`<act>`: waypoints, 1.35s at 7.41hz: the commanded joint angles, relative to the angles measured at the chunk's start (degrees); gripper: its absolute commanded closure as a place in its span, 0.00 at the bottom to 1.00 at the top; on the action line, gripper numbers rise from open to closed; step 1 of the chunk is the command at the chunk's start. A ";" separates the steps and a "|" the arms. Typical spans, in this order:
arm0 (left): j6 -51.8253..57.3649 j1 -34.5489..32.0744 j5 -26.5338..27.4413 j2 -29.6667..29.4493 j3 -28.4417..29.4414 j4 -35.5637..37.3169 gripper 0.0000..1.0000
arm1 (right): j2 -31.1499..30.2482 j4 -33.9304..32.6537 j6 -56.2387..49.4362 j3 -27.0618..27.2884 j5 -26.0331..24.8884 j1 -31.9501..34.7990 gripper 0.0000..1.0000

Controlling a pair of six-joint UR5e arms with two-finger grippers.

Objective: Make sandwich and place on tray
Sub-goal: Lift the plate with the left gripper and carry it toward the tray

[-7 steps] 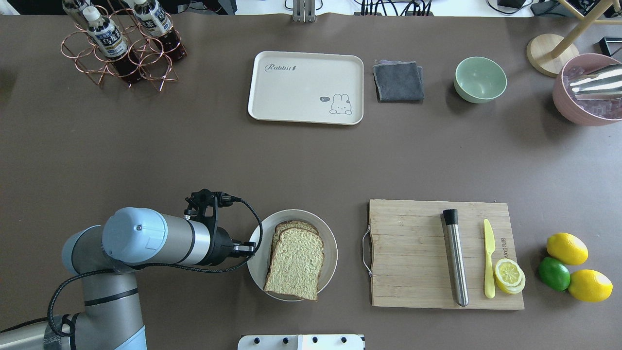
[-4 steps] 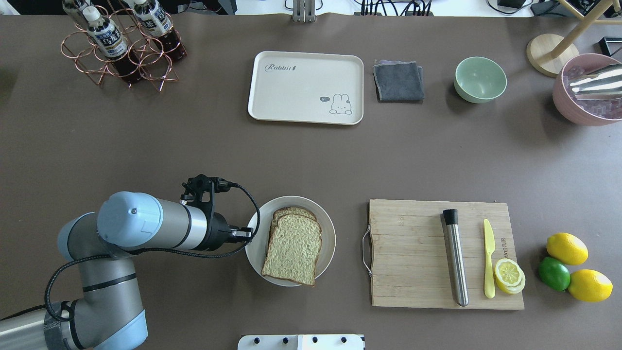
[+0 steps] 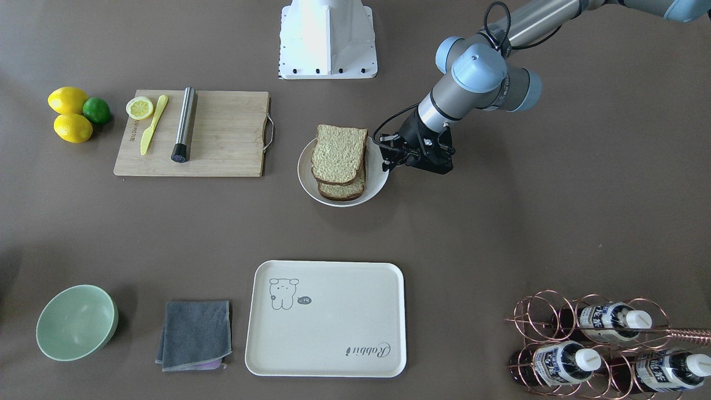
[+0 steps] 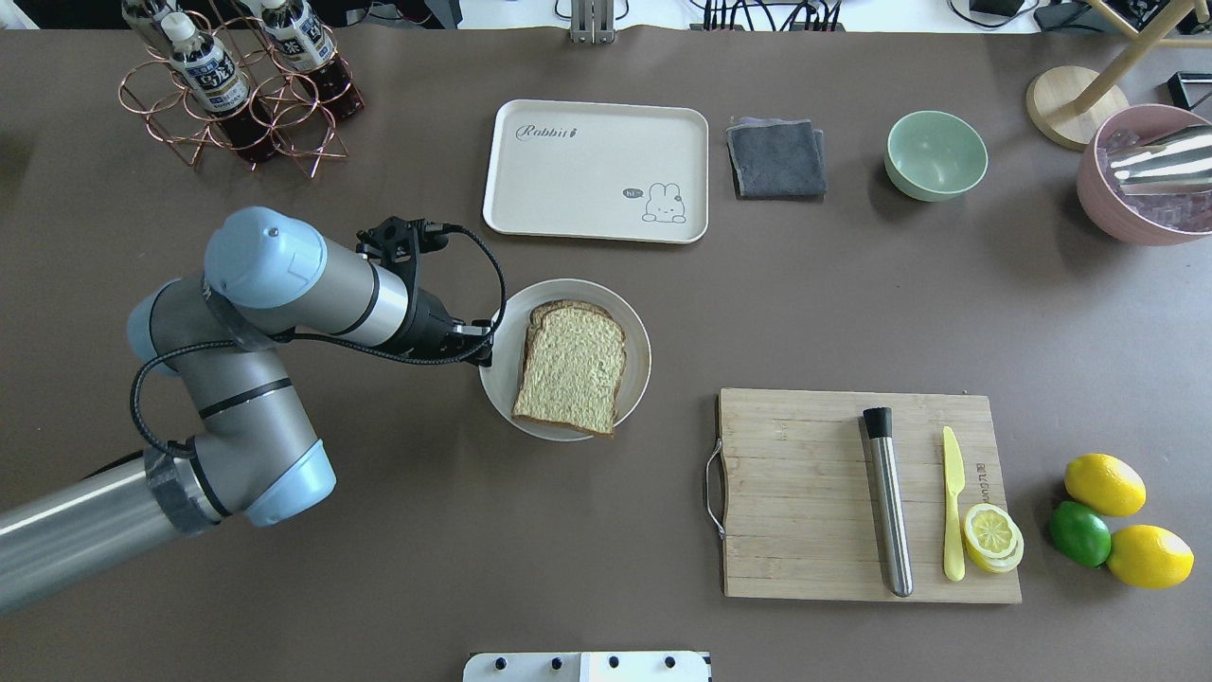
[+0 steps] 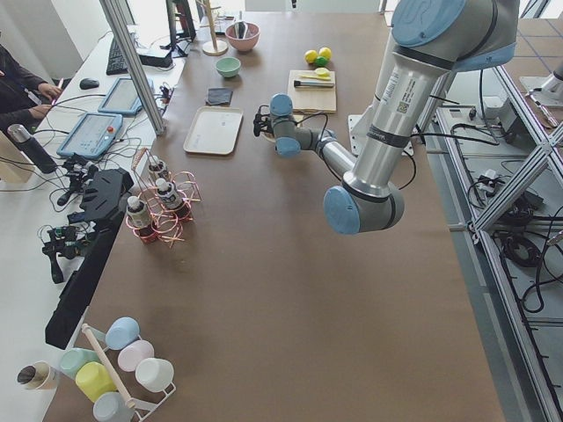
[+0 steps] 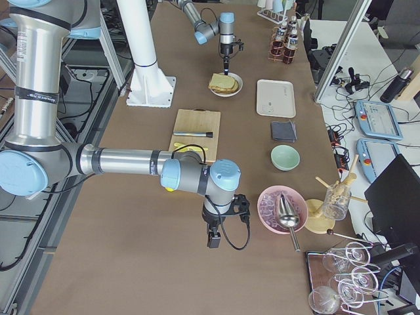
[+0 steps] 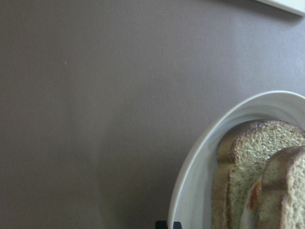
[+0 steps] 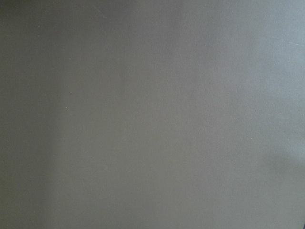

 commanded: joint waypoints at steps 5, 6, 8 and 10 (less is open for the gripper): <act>2.71 -13.00 -11.45 -22.32 30.46 -0.09 1.00 | 0.34 0.00 0.02 -0.35 0.07 -0.08 0.00; 2.79 -13.79 -11.63 -25.66 34.76 -0.10 1.00 | 0.34 0.00 0.02 -0.35 0.07 -0.08 0.00; 3.32 -14.41 -11.11 -30.94 43.80 -2.01 1.00 | 0.43 0.00 0.02 -0.44 0.07 -0.08 0.00; 3.32 -14.32 -8.39 -34.57 51.84 -5.89 1.00 | 0.43 0.00 0.02 -0.53 0.07 -0.08 0.00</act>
